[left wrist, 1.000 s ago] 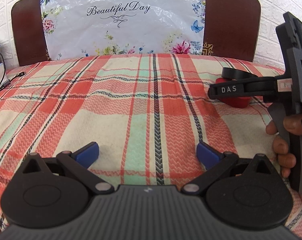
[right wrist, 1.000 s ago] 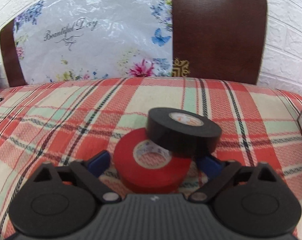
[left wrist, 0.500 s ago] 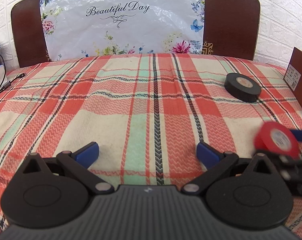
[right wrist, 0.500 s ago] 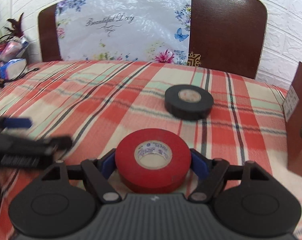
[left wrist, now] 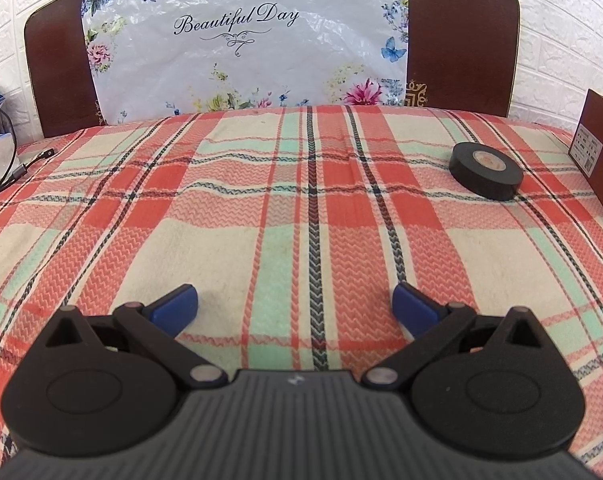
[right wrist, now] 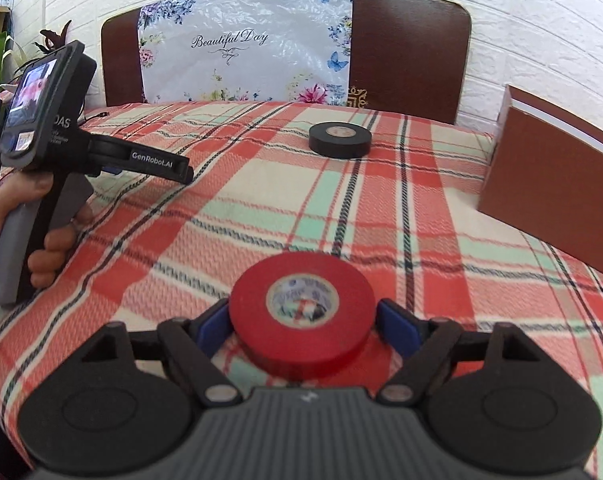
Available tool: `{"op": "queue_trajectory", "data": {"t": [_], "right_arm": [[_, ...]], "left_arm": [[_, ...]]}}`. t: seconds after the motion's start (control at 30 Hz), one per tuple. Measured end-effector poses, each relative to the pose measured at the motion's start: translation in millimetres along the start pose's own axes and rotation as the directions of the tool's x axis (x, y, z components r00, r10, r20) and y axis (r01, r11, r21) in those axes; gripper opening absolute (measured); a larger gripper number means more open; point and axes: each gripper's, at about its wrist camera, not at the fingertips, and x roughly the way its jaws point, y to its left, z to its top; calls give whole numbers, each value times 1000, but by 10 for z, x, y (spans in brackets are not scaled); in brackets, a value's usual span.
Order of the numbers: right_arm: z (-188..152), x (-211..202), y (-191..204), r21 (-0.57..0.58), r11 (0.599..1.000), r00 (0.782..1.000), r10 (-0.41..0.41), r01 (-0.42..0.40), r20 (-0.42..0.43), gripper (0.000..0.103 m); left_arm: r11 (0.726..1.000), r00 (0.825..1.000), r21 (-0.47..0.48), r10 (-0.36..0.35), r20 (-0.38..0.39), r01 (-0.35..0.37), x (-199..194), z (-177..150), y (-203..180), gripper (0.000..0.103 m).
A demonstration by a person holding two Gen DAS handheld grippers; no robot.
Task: Organize objects
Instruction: 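Grasp the red tape roll with the right gripper and lift it, then carry the red tape roll in the right gripper toward the left gripper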
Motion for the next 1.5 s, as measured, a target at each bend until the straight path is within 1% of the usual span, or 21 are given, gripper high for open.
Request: {"op": "queue_trajectory", "data": {"t": [0.1, 0.47, 0.7, 0.87, 1.03, 1.1, 1.33, 1.43, 1.5], "right_arm": [[-44, -35, -29, 11, 1000, 1000, 2, -2, 1, 88], [-154, -96, -94, 31, 999, 1000, 10, -11, 27, 90], [-181, -134, -121, 34, 999, 999, 14, -15, 35, 90], [-207, -167, -165, 39, 999, 999, 17, -19, 42, 90], [-254, -215, -214, 44, 999, 998, 19, -22, 54, 91], [-267, -233, -247, 50, 998, 998, 22, -25, 58, 92], [-307, -266, -338, 67, 997, 997, 36, -41, 74, 93], [-315, -271, -366, 82, 995, 995, 51, -58, 83, 97], [-317, -274, -364, 90, 993, 994, 63, -71, 85, 103]], "left_arm": [[1000, 1000, 1, 11, 1, -11, -28, -26, -8, 103], [998, 998, 8, 56, -3, -56, -138, -104, -64, 103], [995, 995, 10, 102, -7, -102, -253, -168, -146, 103], [988, 988, 35, 152, -4, -152, -349, -204, -265, 103], [971, 974, 84, 225, 19, -225, -447, -255, -444, 103], [965, 971, 103, 239, 20, -240, -474, -259, -500, 103], [966, 972, 113, 235, -5, -233, -536, -252, -620, 103], [968, 975, 123, 223, -13, -220, -565, -262, -683, 103], [968, 976, 130, 217, -15, -213, -569, -263, -714, 103]]}}
